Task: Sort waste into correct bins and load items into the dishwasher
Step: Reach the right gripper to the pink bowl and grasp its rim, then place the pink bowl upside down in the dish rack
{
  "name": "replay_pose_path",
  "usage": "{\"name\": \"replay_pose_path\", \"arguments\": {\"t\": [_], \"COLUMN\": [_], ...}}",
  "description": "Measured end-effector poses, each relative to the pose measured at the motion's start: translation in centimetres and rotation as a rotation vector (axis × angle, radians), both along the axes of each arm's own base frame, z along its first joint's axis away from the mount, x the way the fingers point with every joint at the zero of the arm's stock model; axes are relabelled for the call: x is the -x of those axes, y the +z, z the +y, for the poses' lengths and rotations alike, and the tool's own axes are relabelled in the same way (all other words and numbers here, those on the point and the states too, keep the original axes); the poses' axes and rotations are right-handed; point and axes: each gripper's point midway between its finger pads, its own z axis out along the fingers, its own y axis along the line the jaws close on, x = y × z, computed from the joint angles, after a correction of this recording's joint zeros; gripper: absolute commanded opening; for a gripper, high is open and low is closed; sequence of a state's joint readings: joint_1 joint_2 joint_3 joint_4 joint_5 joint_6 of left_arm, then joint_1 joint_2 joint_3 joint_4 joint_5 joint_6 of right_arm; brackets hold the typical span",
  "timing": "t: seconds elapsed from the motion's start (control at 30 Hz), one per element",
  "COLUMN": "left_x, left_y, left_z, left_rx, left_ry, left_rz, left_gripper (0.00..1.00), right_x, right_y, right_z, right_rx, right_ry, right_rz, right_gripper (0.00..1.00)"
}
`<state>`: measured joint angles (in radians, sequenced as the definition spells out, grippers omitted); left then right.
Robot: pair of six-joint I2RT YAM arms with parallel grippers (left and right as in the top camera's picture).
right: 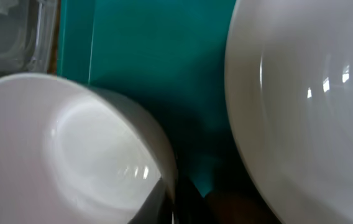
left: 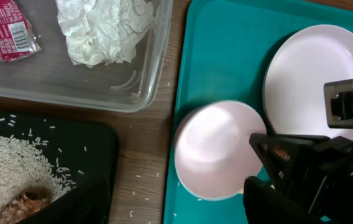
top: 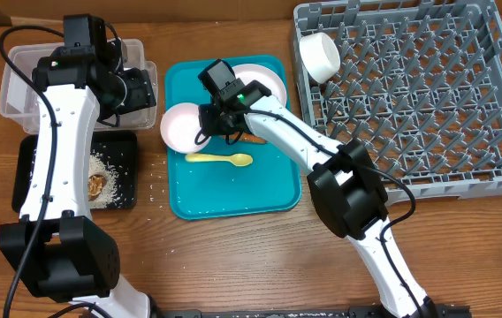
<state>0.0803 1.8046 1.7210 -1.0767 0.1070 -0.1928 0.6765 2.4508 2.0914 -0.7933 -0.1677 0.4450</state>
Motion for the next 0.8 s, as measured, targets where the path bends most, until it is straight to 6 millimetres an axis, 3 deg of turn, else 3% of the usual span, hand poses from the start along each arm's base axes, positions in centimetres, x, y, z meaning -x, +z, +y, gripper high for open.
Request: {"name": "replay_pose_path", "arguments": {"t": [0.3,0.37,0.47,0.6,0.73,0.8], "left_x": [0.0,0.0,0.0,-0.1,-0.1,-0.2], "left_y": [0.0,0.0,0.0,0.0,0.0,0.1], "left_z": [0.0,0.0,0.1,0.1,0.1,0.1], "left_rx": [0.0,-0.001,-0.004,-0.007,-0.007,-0.007], "left_ry": [0.0,0.0,0.002,0.003,0.003,0.003], "left_rz": [0.0,-0.001,-0.002,-0.003,-0.006,-0.01], "left_gripper": [0.72,0.73,0.73,0.73,0.71,0.7], "right_x": [0.5,0.3,-0.8,-2.6,-3.1,-2.4], "right_y": [0.5,1.9,6.5,15.6,23.8,26.4], "right_z": [-1.0,-1.8,-4.0,-10.6,-20.5,-25.4], "right_rx": [0.031,0.036,0.03,0.052,0.193,0.314], "right_ry": [0.005,0.003,-0.035,-0.162,-0.383,-0.494], "right_rz": [0.029,0.028,-0.017,-0.152,-0.326,-0.388], "right_gripper": [0.04,0.04,0.04,0.04,0.04,0.04]}}
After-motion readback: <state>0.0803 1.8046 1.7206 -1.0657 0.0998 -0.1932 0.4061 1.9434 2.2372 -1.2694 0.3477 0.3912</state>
